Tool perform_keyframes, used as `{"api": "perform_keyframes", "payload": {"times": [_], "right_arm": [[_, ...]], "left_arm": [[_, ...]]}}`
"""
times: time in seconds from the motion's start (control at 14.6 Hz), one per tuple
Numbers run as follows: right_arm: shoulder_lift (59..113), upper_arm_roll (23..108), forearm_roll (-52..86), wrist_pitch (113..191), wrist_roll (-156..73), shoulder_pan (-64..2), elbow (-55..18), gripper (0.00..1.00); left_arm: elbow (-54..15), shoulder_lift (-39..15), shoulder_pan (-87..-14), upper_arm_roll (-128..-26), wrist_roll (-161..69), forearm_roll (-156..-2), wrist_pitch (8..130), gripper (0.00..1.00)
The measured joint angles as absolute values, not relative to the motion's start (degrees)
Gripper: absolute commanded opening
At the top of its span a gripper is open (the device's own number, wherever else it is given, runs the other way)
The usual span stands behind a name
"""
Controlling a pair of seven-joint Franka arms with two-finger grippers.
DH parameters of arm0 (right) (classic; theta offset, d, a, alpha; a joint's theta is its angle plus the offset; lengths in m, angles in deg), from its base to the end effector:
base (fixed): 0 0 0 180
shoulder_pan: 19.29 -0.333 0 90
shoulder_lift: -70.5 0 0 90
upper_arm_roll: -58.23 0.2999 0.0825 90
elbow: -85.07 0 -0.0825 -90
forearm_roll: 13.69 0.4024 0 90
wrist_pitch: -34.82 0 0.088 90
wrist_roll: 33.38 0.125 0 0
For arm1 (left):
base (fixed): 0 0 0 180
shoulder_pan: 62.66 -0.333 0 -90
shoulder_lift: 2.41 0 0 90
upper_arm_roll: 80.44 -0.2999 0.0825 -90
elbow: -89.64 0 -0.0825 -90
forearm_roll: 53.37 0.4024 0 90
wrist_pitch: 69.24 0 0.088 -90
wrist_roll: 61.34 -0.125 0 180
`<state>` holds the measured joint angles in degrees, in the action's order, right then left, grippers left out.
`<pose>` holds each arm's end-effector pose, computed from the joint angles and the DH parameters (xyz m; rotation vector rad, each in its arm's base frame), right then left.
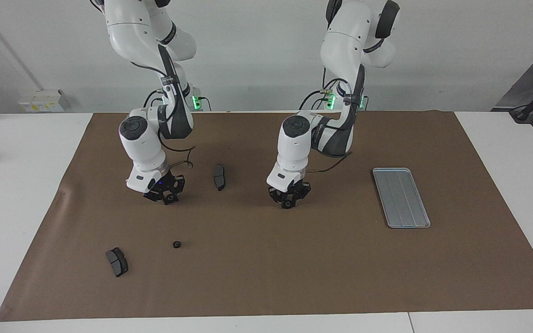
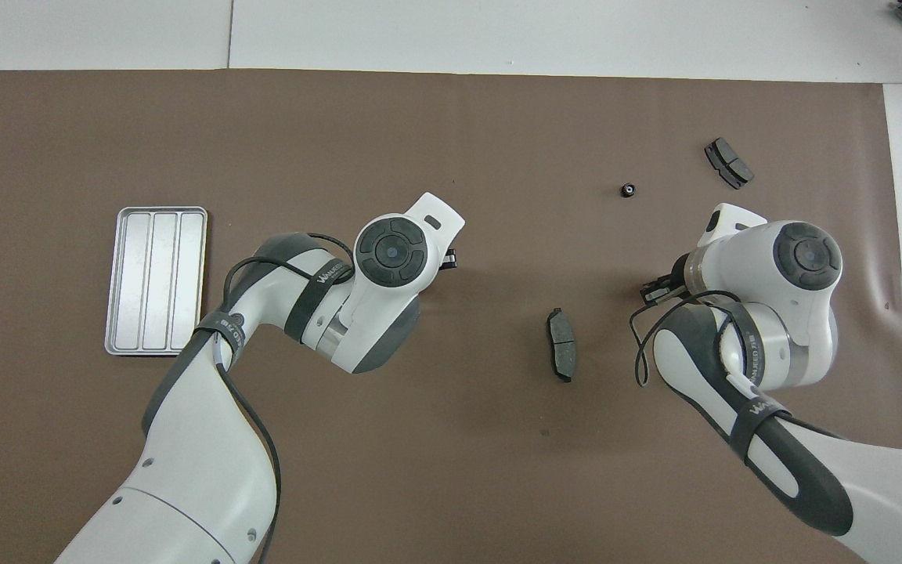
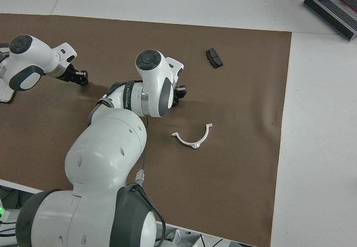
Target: Pick bearing gear from pile to tray
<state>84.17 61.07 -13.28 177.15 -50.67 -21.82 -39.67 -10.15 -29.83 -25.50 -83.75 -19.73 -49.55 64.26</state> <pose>0.5737 0.0543 0.2402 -3.0719 -0.6038 -0.1096 0.5668 -0.3810 0.2696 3.1253 0.1317 0.2102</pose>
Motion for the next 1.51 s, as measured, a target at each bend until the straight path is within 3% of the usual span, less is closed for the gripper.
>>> {"api": "perform_keyframes", "payload": {"times": [0.27, 0.76, 1.1, 1.51], "right_arm": [[84.05, 61.48, -12.89, 175.33, -43.41, -22.40, -37.33, 0.00], [84.96, 70.35, -12.83, 165.35, -18.90, -24.80, -21.99, 0.00], [93.72, 79.10, -21.63, 162.71, 1.78, -27.37, -11.16, 0.00], [108.05, 86.88, -37.70, 162.13, 19.74, -29.57, -1.22, 0.00]], "left_arm": [[-13.02, -24.91, -26.35, -87.51, -20.58, -49.54, 62.52, 0.00], [-26.16, -11.85, -38.88, -88.42, -35.89, -49.54, 62.51, 0.00], [-34.71, -5.72, -45.73, -88.43, -40.29, -49.53, 62.54, 0.00], [-39.27, -4.22, -55.34, -88.44, -50.29, -49.53, 66.84, 0.00]]}}
